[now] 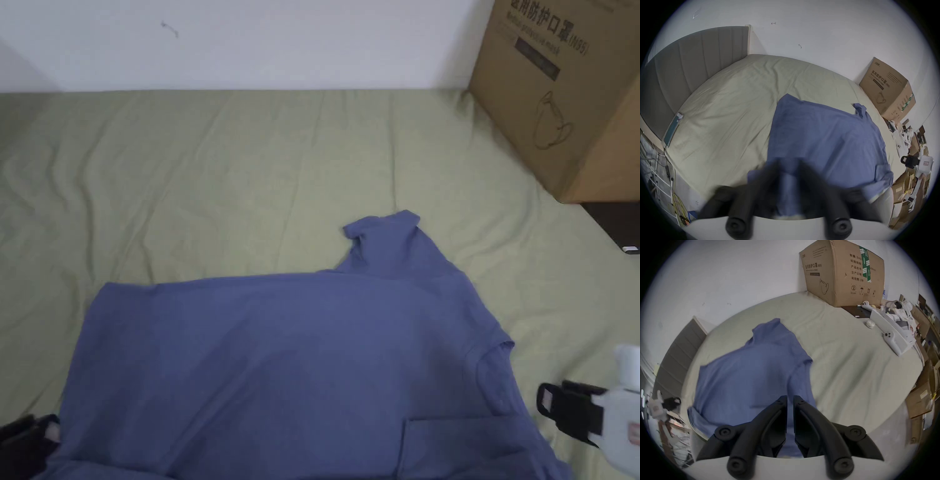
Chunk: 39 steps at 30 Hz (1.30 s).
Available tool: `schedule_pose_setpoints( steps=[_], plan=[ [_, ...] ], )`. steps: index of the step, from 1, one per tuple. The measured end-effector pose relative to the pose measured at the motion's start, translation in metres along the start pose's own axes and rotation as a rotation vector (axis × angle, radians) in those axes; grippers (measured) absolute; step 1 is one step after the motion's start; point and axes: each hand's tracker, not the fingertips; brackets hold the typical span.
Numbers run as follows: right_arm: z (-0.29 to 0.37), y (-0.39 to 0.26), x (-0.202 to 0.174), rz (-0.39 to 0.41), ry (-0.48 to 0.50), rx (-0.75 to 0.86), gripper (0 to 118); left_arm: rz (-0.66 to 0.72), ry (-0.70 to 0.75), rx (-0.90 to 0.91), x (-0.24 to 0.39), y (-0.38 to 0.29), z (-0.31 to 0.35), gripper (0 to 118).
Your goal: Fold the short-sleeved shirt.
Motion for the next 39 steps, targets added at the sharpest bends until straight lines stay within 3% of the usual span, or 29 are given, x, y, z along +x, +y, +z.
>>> schedule_pose_setpoints(
  steps=[2,8,9,10,12,13,17,19,20,21,22,23,24,25,26,27,30,32,39],
  plan=[
    [-0.018,0.017,-0.004,-0.008,0.087,-0.041,3,0.022,-0.007,-0.034,0.007,0.009,-0.023,2],
    [-0.080,0.092,-0.013,0.046,0.113,-0.016,3,-0.012,-0.023,-0.037,0.023,0.040,-0.053,2],
    [-0.098,0.110,-0.013,0.058,0.114,-0.016,9,-0.001,-0.028,-0.024,0.026,0.045,-0.056,2],
    [-0.117,0.130,-0.012,0.073,0.102,-0.041,33,0.009,-0.043,-0.021,0.026,0.049,-0.058,2],
    [-0.161,0.161,-0.011,0.097,0.066,-0.122,110,0.020,-0.051,-0.015,0.027,0.053,-0.064,2],
    [-0.183,0.172,-0.009,0.094,0.067,-0.135,115,0.022,-0.048,-0.025,0.029,0.055,-0.069,2],
    [-0.255,0.200,-0.001,0.040,0.033,-0.241,93,0.009,-0.033,-0.056,0.030,0.052,-0.081,2],
    [-0.286,0.198,-0.002,0.085,-0.018,-0.342,58,0.028,-0.032,-0.077,0.026,0.051,-0.089,2],
    [-0.292,0.193,-0.006,0.128,-0.121,-0.363,56,0.035,-0.023,-0.085,0.024,0.051,-0.093,2],
    [-0.288,0.192,-0.011,0.181,-0.055,-0.322,53,0.037,-0.016,-0.092,0.022,0.053,-0.097,3],
    [-0.281,0.196,-0.016,0.228,-0.078,-0.328,40,0.036,-0.007,-0.098,0.021,0.054,-0.100,10],
    [-0.275,0.199,-0.019,0.236,-0.084,-0.326,8,0.024,0.001,-0.102,0.021,0.055,-0.103,26],
    [-0.269,0.201,-0.023,0.254,-0.084,-0.299,3,0.016,0.008,-0.102,0.021,0.058,-0.107,74],
    [-0.266,0.201,-0.023,0.232,-0.058,-0.297,3,0.008,0.014,-0.102,0.021,0.062,-0.111,101],
    [-0.269,0.201,-0.024,0.195,-0.005,-0.344,3,0.000,0.019,-0.109,0.020,0.065,-0.117,110],
    [-0.271,0.198,-0.026,0.200,0.038,-0.353,3,0.003,0.009,-0.098,0.019,0.069,-0.121,110],
    [-0.265,0.194,-0.041,0.274,-0.044,-0.307,3,0.010,0.001,-0.108,0.019,0.092,-0.133,110],
    [-0.262,0.196,-0.045,0.273,-0.015,-0.321,3,-0.035,-0.019,-0.099,0.016,0.109,-0.145,110],
    [-0.250,0.202,-0.040,0.236,-0.014,-0.295,3,0.065,-0.033,-0.152,-0.004,0.168,-0.236,110]
  ],
)
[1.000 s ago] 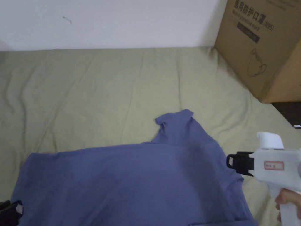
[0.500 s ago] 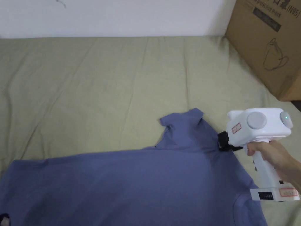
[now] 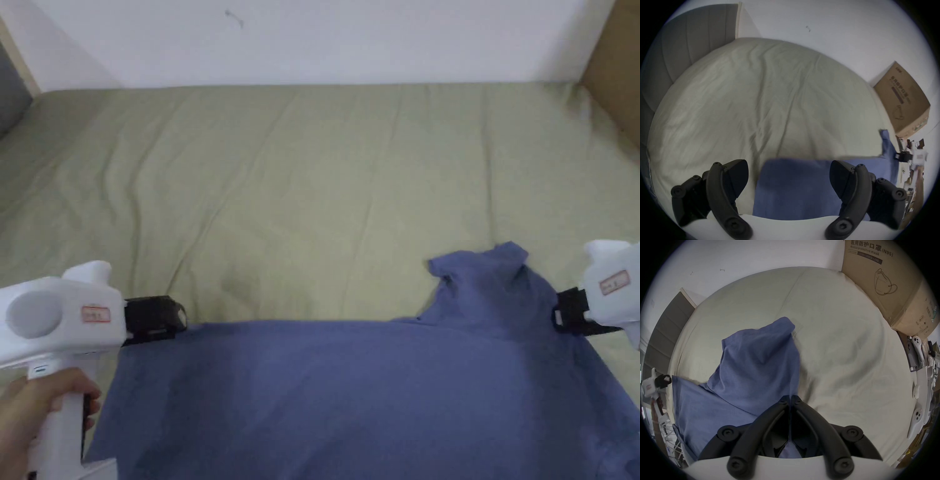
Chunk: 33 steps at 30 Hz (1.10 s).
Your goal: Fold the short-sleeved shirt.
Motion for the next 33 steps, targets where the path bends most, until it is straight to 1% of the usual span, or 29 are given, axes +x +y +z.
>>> schedule_pose_setpoints(
  steps=[1,2,3,4,5,6,7,8,9,10,12,13,16,20,22,24,26,27,28,30,33],
  plan=[
    [0.001,0.000,0.002,-0.005,-0.001,0.001,3,0.006,0.057,-0.051,0.001,0.004,-0.013,107],
    [0.001,-0.001,0.003,-0.015,-0.002,0.002,3,0.024,0.058,-0.087,0.002,0.004,-0.022,99],
    [0.001,-0.001,0.005,-0.024,0.000,0.003,3,-0.011,0.037,-0.118,0.005,0.000,-0.033,86],
    [0.000,-0.001,0.006,-0.035,-0.001,0.002,3,-0.125,0.184,-0.136,0.012,-0.005,-0.038,79],
    [0.001,-0.001,0.006,-0.045,-0.001,0.002,3,-0.152,0.147,-0.095,0.018,-0.005,-0.032,77],
    [0.003,-0.002,0.006,-0.047,0.005,0.002,3,-0.144,0.140,-0.082,0.019,-0.004,-0.022,60],
    [0.005,-0.003,0.006,-0.047,0.008,0.010,3,-0.155,0.135,-0.068,0.019,-0.001,-0.014,25],
    [0.008,-0.003,0.006,-0.054,0.009,0.018,3,-0.147,0.147,-0.060,0.018,0.002,-0.011,6],
    [0.013,-0.004,0.006,-0.061,0.020,0.031,3,-0.115,0.128,-0.058,0.014,0.005,-0.006,6],
    [0.019,-0.005,0.005,-0.070,0.024,0.062,3,-0.081,0.061,-0.079,0.012,0.008,0.000,6],
    [0.032,-0.008,0.004,-0.082,0.048,0.072,3,-0.136,0.090,-0.050,0.019,0.006,0.016,6],
    [0.043,-0.011,0.004,-0.083,0.055,0.077,3,-0.157,0.081,-0.043,0.022,0.004,0.029,6],
    [0.079,-0.024,0.004,-0.066,0.069,0.123,3,-0.154,-0.001,0.021,0.017,-0.004,0.074,6],
    [0.134,-0.060,0.011,-0.056,0.084,0.178,3,-0.159,-0.014,0.082,0.004,-0.034,0.143,6],
    [0.161,-0.090,0.016,-0.048,0.103,0.185,3,-0.160,-0.049,0.107,-0.007,-0.060,0.175,6],
    [0.180,-0.127,0.018,-0.043,0.122,0.186,3,-0.122,-0.113,0.088,-0.020,-0.092,0.200,6],
    [0.192,-0.168,0.021,-0.061,0.125,0.165,3,-0.112,-0.097,0.057,-0.029,-0.130,0.216,6],
    [0.193,-0.190,0.022,-0.075,0.144,0.145,3,-0.118,-0.091,0.047,-0.033,-0.150,0.219,6],
    [0.193,-0.214,0.022,-0.107,0.151,0.109,3,-0.115,-0.081,0.031,-0.037,-0.170,0.219,6],
    [0.186,-0.259,0.020,-0.150,0.146,0.068,3,-0.101,-0.064,-0.035,-0.045,-0.206,0.209,6],
    [0.162,-0.314,0.018,-0.193,0.143,-0.011,3,0.002,-0.060,-0.105,-0.064,-0.251,0.187,6]
  ],
)
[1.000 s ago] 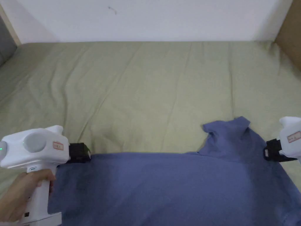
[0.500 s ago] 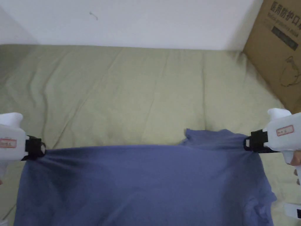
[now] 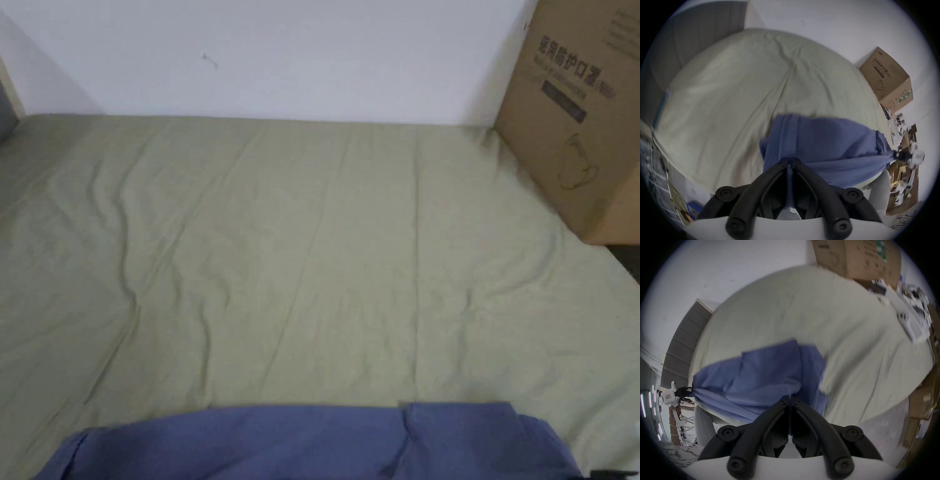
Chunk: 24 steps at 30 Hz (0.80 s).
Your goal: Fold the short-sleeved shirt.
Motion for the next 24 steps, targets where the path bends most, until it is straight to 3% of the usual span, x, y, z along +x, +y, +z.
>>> schedule_pose_setpoints(
  steps=[1,2,3,4,5,6,7,9,11,13,14,15,16,17,20,24],
  plan=[
    [-0.011,-0.011,0.003,-0.002,-0.021,-0.014,3,0.036,-0.003,-0.013,-0.008,-0.007,-0.011,9],
    [-0.020,-0.018,0.004,0.004,-0.020,-0.007,4,0.074,0.000,-0.002,-0.013,-0.013,-0.018,22],
    [-0.026,-0.022,0.005,-0.018,-0.036,-0.033,17,0.117,0.016,-0.006,-0.014,-0.015,-0.018,62],
    [-0.029,-0.021,0.011,-0.040,-0.048,-0.045,42,0.149,-0.007,0.005,-0.014,-0.016,-0.014,91],
    [-0.027,-0.021,0.009,-0.037,-0.066,-0.026,73,0.156,-0.039,0.033,-0.015,-0.014,-0.009,107],
    [-0.021,-0.021,0.005,-0.038,-0.078,0.000,102,0.162,-0.044,0.061,-0.014,-0.012,-0.001,111],
    [-0.014,-0.019,0.002,-0.019,-0.090,0.046,110,0.156,-0.048,0.100,-0.015,-0.010,0.008,111],
    [0.010,-0.011,-0.009,-0.011,-0.102,0.147,108,0.150,-0.007,0.133,-0.017,-0.007,0.028,111],
    [0.028,-0.002,-0.026,-0.006,-0.046,0.223,103,0.156,0.011,0.180,-0.020,-0.007,0.045,110],
    [0.047,-0.001,-0.056,0.057,0.037,0.329,65,0.192,-0.028,0.244,-0.023,-0.014,0.064,102],
    [0.051,-0.001,-0.069,0.069,0.065,0.361,42,0.203,-0.060,0.264,-0.025,-0.018,0.070,87],
    [0.052,-0.002,-0.084,0.080,0.080,0.383,25,0.220,-0.085,0.275,-0.027,-0.023,0.074,52],
    [0.049,-0.006,-0.099,0.084,0.109,0.398,17,0.235,-0.100,0.282,-0.029,-0.028,0.076,17],
    [0.046,-0.010,-0.114,0.093,0.128,0.409,10,0.244,-0.082,0.277,-0.031,-0.036,0.078,4],
    [0.031,-0.023,-0.158,0.163,0.189,0.411,5,0.296,-0.103,0.284,-0.042,-0.053,0.077,4],
    [0.005,-0.033,-0.199,0.171,0.213,0.435,4,0.398,-0.183,0.314,-0.060,-0.065,0.073,4]
  ],
)
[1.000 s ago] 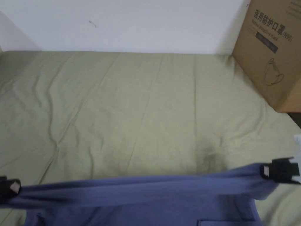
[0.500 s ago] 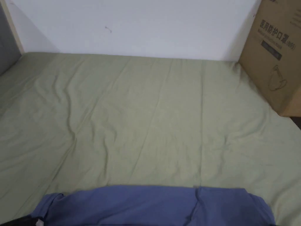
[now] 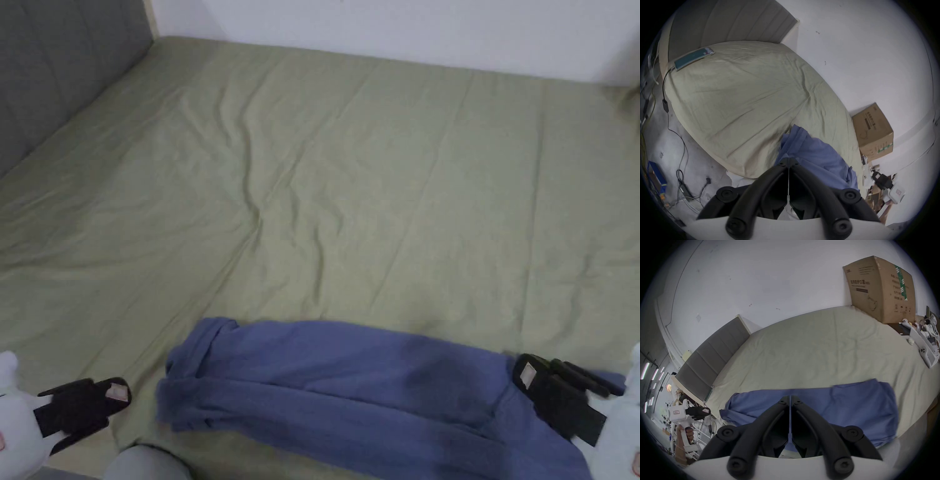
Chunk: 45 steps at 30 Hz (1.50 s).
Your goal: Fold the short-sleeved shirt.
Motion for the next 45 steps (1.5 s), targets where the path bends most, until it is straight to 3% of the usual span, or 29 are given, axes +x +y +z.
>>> schedule_pose_setpoints(
  steps=[2,4,5,6,9,12,19,20,21,22,23,25,30,34,37,40,42,44,45],
  plan=[
    [-0.011,-0.005,-0.014,0.004,0.021,0.001,4,0.039,0.006,0.036,-0.007,0.002,-0.005,7],
    [-0.022,-0.006,-0.025,0.009,0.055,-0.040,4,0.106,-0.046,0.001,-0.018,0.005,-0.018,71],
    [-0.026,-0.008,-0.030,0.009,0.050,-0.039,4,0.147,-0.084,-0.036,-0.022,0.005,-0.027,90],
    [-0.030,-0.009,-0.034,0.028,0.069,-0.066,4,0.188,-0.145,-0.056,-0.026,0.007,-0.035,91],
    [-0.036,-0.012,-0.043,0.063,0.100,-0.103,4,0.298,-0.190,-0.075,-0.032,0.005,-0.063,91],
    [-0.040,-0.013,-0.046,0.089,0.105,-0.133,4,0.285,-0.172,-0.154,-0.036,0.006,-0.091,91],
    [-0.052,-0.013,-0.039,0.039,0.120,-0.175,4,0.389,-0.281,-0.174,-0.046,0.001,-0.114,88],
    [-0.053,-0.013,-0.040,0.040,0.120,-0.181,4,0.403,-0.284,-0.182,-0.048,0.001,-0.116,75],
    [-0.054,-0.012,-0.041,0.043,0.121,-0.187,4,0.393,-0.272,-0.186,-0.046,0.002,-0.116,30],
    [-0.056,-0.012,-0.041,0.044,0.123,-0.191,4,0.387,-0.203,-0.190,-0.046,0.001,-0.117,11],
    [-0.057,-0.012,-0.041,0.043,0.124,-0.196,4,0.380,-0.123,-0.211,-0.045,-0.001,-0.125,11],
    [-0.056,-0.012,-0.042,0.037,0.126,-0.195,4,0.467,-0.249,-0.210,-0.046,-0.006,-0.133,11],
    [-0.039,-0.004,-0.034,0.000,0.117,-0.118,4,0.176,-0.055,-0.177,0.011,0.014,-0.106,11],
    [-0.022,0.006,-0.013,-0.033,0.073,-0.057,4,-0.088,-0.143,-0.140,0.090,0.028,-0.084,11],
    [-0.008,0.008,0.012,-0.125,0.062,-0.022,4,-0.381,-0.198,-0.160,0.164,0.018,-0.088,11],
    [0.013,0.004,0.036,-0.227,0.073,0.029,4,-0.576,-0.342,-0.280,0.230,-0.010,-0.109,11],
    [0.026,0.001,0.048,-0.220,0.051,0.055,4,-0.633,-0.436,-0.373,0.258,-0.036,-0.134,11],
    [0.036,-0.002,0.058,-0.204,-0.005,0.066,4,-0.669,-0.437,-0.467,0.278,-0.065,-0.164,11],
    [0.041,-0.005,0.063,-0.201,-0.019,0.072,4,-0.683,-0.425,-0.497,0.284,-0.081,-0.180,21]
  ],
)
